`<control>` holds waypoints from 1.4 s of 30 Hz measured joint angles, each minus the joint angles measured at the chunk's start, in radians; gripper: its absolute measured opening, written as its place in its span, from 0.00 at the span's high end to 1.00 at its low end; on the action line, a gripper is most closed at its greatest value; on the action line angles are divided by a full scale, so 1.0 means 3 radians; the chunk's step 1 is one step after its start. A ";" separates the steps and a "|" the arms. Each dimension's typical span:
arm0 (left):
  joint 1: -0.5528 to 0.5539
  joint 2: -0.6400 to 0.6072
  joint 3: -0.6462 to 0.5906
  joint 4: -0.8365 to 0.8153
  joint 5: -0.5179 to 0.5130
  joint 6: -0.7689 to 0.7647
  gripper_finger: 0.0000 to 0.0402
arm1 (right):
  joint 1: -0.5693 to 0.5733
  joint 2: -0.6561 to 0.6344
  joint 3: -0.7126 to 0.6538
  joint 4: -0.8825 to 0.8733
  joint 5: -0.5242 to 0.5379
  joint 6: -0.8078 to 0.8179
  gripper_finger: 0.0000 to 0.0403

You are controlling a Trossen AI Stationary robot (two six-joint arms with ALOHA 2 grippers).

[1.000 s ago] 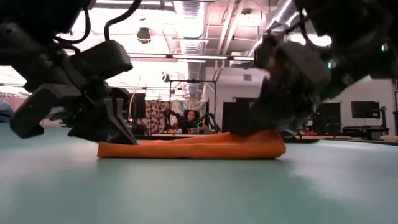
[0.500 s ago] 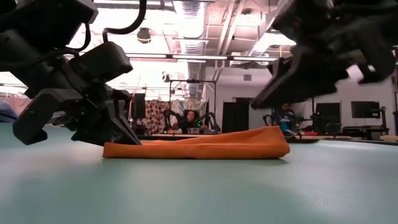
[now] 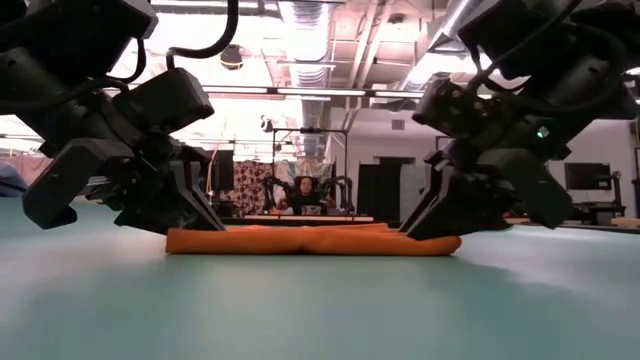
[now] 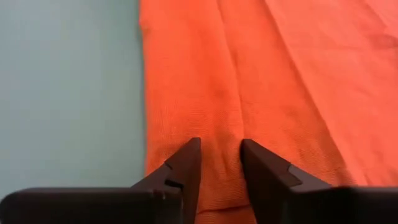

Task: Roll towel
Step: Roll the orange microfiber towel

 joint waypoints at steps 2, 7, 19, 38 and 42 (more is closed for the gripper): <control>0.0000 0.0000 0.0000 -0.0005 0.0002 -0.0004 1.00 | 0.0005 0.0079 0.0003 0.0018 0.0025 0.0107 0.67; 0.0000 0.0000 0.0000 -0.0011 0.0005 0.0008 1.00 | 0.0066 0.0123 0.0003 0.0030 0.0069 0.0210 0.68; 0.0000 0.0000 0.0000 -0.0084 0.0031 0.0029 1.00 | 0.0212 -0.0660 -0.0013 -0.0325 0.0339 -0.0190 0.65; 0.0000 0.0003 -0.0004 -0.0082 0.0033 0.0028 1.00 | 0.0167 -0.0042 -0.0451 0.0884 0.0110 -0.0505 0.55; 0.0002 0.0003 -0.0004 -0.0082 0.0033 0.0005 1.00 | 0.0096 0.0132 -0.0439 0.0968 0.0016 -0.0404 0.49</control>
